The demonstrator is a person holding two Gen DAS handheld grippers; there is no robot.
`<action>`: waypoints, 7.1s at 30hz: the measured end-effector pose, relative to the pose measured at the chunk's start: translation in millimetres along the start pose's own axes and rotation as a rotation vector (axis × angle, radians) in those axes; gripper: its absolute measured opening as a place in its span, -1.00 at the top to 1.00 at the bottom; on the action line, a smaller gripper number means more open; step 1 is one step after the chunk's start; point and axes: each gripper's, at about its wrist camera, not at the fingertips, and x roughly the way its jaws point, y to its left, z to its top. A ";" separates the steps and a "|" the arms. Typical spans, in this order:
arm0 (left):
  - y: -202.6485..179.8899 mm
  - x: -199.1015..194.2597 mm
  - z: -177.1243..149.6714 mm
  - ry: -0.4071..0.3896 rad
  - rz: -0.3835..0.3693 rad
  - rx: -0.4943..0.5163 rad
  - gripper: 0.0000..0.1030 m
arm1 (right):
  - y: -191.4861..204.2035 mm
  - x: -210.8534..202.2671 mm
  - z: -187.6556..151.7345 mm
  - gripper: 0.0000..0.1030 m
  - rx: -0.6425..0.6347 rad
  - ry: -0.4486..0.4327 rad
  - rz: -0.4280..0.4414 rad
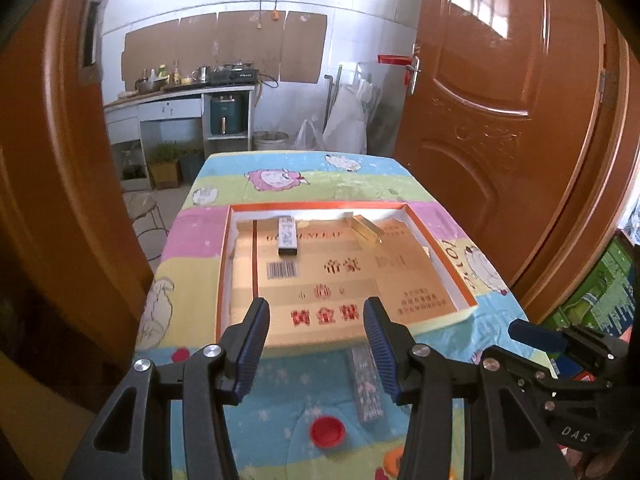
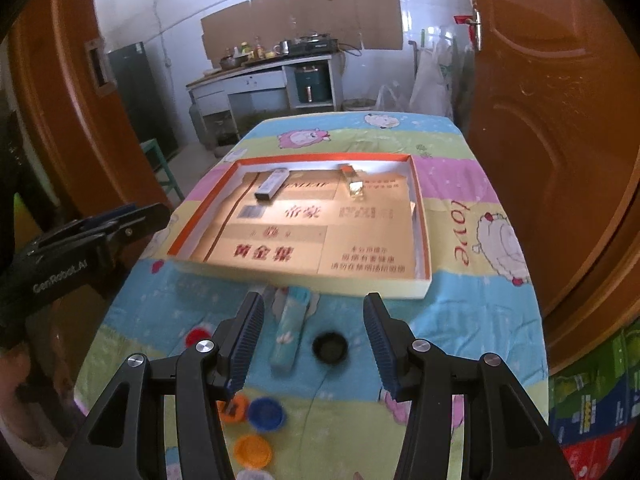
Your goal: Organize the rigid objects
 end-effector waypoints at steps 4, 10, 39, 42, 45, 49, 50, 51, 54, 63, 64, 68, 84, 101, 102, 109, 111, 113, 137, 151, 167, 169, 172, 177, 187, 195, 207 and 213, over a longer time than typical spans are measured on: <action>2.1 -11.7 -16.2 -0.005 0.001 -0.007 0.04 | 6.6 -13.5 -24.0 -0.04 -0.023 0.002 0.010; 5.7 -21.0 -39.6 -0.023 -0.014 -0.010 0.04 | 17.7 -23.5 -72.4 -0.10 -0.082 0.037 0.042; 2.2 18.9 -101.7 0.106 -0.096 0.038 0.04 | 38.9 -12.5 -134.9 0.40 -0.157 0.104 0.092; -4.2 32.2 -105.2 0.135 -0.074 0.063 0.04 | 34.5 -15.4 -133.5 0.40 -0.143 0.093 0.090; -6.5 41.9 -107.8 0.154 -0.058 0.076 0.04 | 30.3 -17.0 -133.9 0.40 -0.128 0.090 0.094; -2.1 48.2 -111.3 0.149 -0.053 0.053 0.04 | 25.7 -16.4 -133.5 0.40 -0.114 0.087 0.096; -1.1 48.7 -111.0 0.152 -0.057 0.048 0.05 | 25.0 -16.1 -133.5 0.40 -0.112 0.087 0.096; -0.9 49.4 -111.1 0.151 -0.053 0.050 0.13 | 24.2 -16.1 -133.8 0.40 -0.110 0.087 0.096; -0.7 49.8 -110.4 0.149 -0.044 0.052 0.40 | 22.0 -15.4 -131.9 0.40 -0.099 0.086 0.098; 0.5 31.3 -102.7 0.110 -0.045 0.026 0.41 | 18.0 -25.6 -111.8 0.40 -0.061 0.038 0.100; -0.5 26.5 -100.4 0.099 -0.039 0.028 0.41 | 18.7 -28.0 -106.7 0.40 -0.060 0.023 0.099; -5.3 1.2 -87.5 0.047 -0.013 0.028 0.40 | 21.3 -34.1 -89.1 0.40 -0.057 -0.024 0.097; -8.9 -29.0 -50.3 -0.031 -0.018 -0.010 0.40 | 27.3 -38.6 -31.7 0.40 -0.038 -0.134 0.099; -4.4 -0.5 -25.3 -0.016 -0.026 -0.029 0.40 | 20.7 -8.6 -1.9 0.40 -0.037 -0.115 0.113; -4.2 1.7 -24.7 -0.013 -0.024 -0.030 0.40 | 20.6 -7.5 -0.8 0.40 -0.039 -0.114 0.113; -1.7 15.3 -19.6 0.005 0.002 -0.034 0.40 | 15.9 4.2 6.0 0.40 -0.029 -0.103 0.121; -1.4 18.1 -18.6 0.008 0.009 -0.034 0.40 | 15.0 7.7 7.8 0.40 -0.027 -0.099 0.124; -0.5 20.4 -17.0 0.011 0.014 -0.036 0.40 | 13.6 10.6 9.9 0.40 -0.025 -0.098 0.128; 1.6 73.1 3.4 0.074 0.011 -0.060 0.40 | -7.7 51.8 36.5 0.40 0.000 -0.053 0.130; -6.4 106.7 24.0 0.104 0.004 -0.029 0.40 | -31.4 76.9 53.1 0.40 0.038 -0.036 0.119; -11.9 144.1 44.6 0.129 -0.005 -0.004 0.40 | -48.6 107.7 70.9 0.40 0.050 -0.016 0.119; -12.3 147.7 46.1 0.133 -0.004 -0.002 0.40 | -49.6 110.8 73.0 0.40 0.047 -0.013 0.118; -13.0 154.4 48.8 0.145 -0.001 0.006 0.40 | -52.3 115.0 76.0 0.40 0.043 -0.012 0.115; -15.8 163.1 56.2 0.154 -0.003 0.017 0.40 | -55.9 122.2 80.5 0.40 0.042 -0.002 0.114; -22.4 184.5 68.5 0.180 -0.006 0.057 0.40 | -63.5 134.4 88.7 0.40 0.035 0.015 0.102; -23.4 197.7 72.3 0.198 -0.009 0.062 0.40 | -67.4 142.8 95.2 0.40 0.024 0.023 0.088; -21.9 216.8 76.2 0.221 -0.014 0.066 0.40 | -75.4 163.5 100.4 0.40 0.011 0.060 0.065; -19.4 225.7 77.3 0.231 -0.017 0.062 0.40 | -76.1 173.3 102.4 0.40 -0.006 0.082 0.044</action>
